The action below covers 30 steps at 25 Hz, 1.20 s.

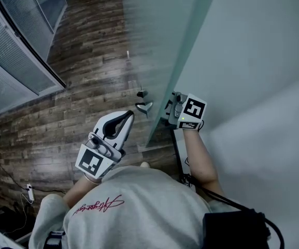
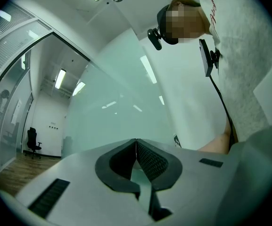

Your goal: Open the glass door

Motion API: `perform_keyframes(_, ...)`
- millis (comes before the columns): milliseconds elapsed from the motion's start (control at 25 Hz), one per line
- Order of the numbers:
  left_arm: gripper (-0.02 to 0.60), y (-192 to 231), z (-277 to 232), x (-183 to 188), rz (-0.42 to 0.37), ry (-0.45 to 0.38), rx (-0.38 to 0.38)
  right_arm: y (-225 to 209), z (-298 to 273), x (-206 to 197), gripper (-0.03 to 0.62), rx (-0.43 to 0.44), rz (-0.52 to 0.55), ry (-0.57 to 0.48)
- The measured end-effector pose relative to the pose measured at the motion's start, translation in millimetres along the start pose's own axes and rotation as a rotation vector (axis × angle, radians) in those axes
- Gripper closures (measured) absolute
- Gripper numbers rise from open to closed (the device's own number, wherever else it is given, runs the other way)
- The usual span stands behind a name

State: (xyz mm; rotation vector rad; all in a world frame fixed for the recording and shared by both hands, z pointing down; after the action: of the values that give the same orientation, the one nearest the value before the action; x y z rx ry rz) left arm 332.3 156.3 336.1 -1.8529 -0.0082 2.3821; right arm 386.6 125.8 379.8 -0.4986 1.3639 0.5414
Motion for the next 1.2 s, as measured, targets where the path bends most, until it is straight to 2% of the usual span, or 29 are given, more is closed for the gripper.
perform_keyframes(240, 0.569, -8, -9, -12, 0.022, 0.034, -0.012, -4, 18, 3, 0.467, -0.010, -0.006, -0.001)
perform_keyframes(520, 0.569, -15, -19, -9, 0.055, 0.019, -0.022, -8, 37, 6, 0.467, 0.009, -0.015, 0.004)
perform_keyframes(1200, 0.569, -22, -26, -14, 0.052, 0.029, -0.036, -13, 60, 10, 0.467, 0.031, -0.020, 0.014)
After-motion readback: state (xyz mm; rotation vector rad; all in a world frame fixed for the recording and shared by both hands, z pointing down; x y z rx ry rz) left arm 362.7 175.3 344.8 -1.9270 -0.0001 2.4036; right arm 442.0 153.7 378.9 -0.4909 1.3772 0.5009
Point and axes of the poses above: the fingertips, and each gripper's own axes: z backward along the fingers, y to its left, x out of its top, the point moved 1 cm from there along z, backward along the fingers
